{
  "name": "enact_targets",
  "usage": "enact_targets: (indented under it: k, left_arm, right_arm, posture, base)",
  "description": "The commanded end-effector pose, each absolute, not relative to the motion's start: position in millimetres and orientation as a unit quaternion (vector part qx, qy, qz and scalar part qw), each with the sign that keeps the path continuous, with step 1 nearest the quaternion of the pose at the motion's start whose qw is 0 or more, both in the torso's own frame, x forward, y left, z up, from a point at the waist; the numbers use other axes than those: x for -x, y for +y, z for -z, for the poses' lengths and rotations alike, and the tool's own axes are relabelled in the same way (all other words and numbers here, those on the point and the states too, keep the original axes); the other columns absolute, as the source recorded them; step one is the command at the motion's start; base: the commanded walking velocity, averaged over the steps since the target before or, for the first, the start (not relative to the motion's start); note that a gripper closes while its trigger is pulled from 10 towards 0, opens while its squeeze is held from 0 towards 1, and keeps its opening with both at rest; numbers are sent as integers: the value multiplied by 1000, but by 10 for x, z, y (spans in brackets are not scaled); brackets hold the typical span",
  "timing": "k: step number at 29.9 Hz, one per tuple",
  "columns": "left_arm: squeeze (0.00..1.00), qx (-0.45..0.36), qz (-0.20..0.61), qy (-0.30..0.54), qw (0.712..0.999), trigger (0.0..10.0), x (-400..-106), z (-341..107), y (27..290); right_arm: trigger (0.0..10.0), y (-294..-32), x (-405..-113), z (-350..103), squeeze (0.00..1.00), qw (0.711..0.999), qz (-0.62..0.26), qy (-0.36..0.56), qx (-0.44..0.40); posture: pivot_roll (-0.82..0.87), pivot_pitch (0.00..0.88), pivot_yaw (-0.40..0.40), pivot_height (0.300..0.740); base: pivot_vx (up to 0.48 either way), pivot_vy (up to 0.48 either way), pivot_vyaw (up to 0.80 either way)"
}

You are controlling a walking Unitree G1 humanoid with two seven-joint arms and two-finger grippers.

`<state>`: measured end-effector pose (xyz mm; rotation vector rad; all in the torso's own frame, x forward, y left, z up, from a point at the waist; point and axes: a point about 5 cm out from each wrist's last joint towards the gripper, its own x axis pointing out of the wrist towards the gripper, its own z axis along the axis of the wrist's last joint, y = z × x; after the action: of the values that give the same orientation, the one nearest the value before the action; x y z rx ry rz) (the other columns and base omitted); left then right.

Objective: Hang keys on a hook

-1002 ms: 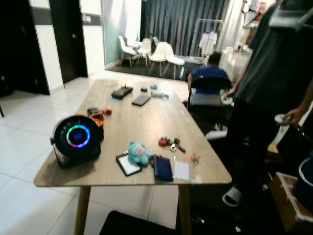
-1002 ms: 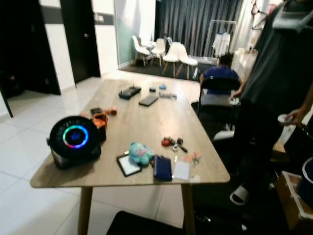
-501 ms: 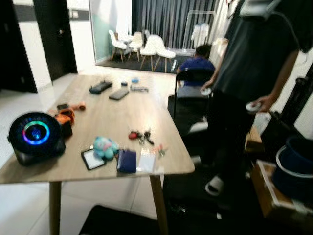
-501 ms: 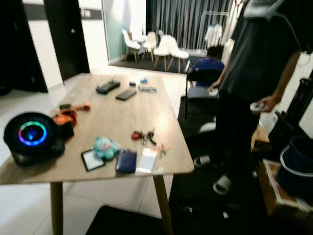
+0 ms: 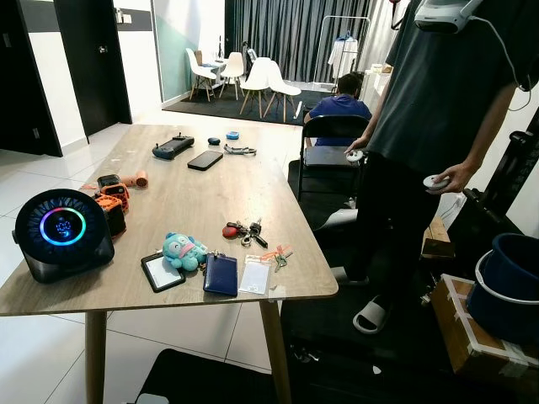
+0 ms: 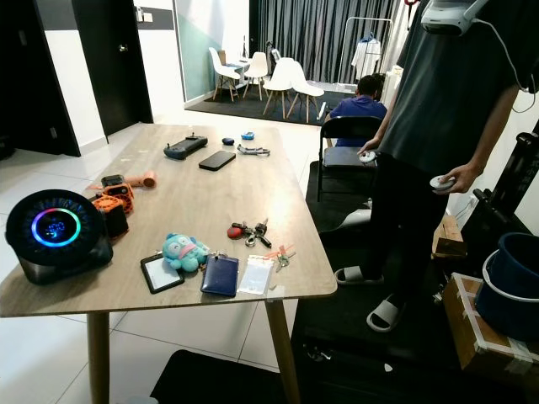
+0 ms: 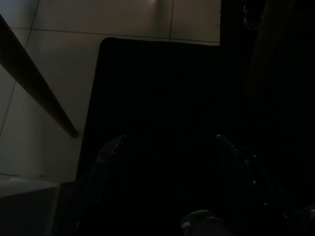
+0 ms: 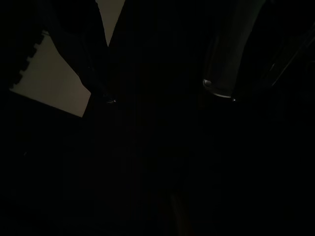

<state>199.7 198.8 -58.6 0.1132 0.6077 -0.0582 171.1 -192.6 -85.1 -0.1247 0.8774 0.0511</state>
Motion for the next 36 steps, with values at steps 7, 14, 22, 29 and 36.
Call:
enact_targets:
  k: [7,14,22,29,36]
  left_arm:
    - [0,-37,15,304,952,10000,-1992,595,1976]
    - [0,-35,9,303,952,10000,-1972,601,1967]
    - [0,-36,10,301,953,10000,-1956,602,1970]
    - [0,-33,7,298,954,10000,-1953,597,1981]
    - [0,-33,4,295,955,10000,-1958,590,1993]
  right_arm:
    - [10000,-1961,-1736,836,0,904,-20,423,61]
    - [10000,-1941,-1750,834,0,904,-22,423,61]
    - [10000,-1917,-1758,835,0,904,-23,423,61]
    - [10000,-1889,-1773,831,0,904,-32,422,66]
    - [10000,-1881,-1780,829,0,904,-32,420,67]
  posture:
    - [75,26,-41,740]
    - [76,31,-43,740]
    - [74,31,-44,740]
    - [72,32,-45,740]
    - [70,30,-43,740]
  base:
    - [0,0,0]
    - [0,343,0]
    - [0,0,0]
    - [0,0,0]
    - [0,0,0]
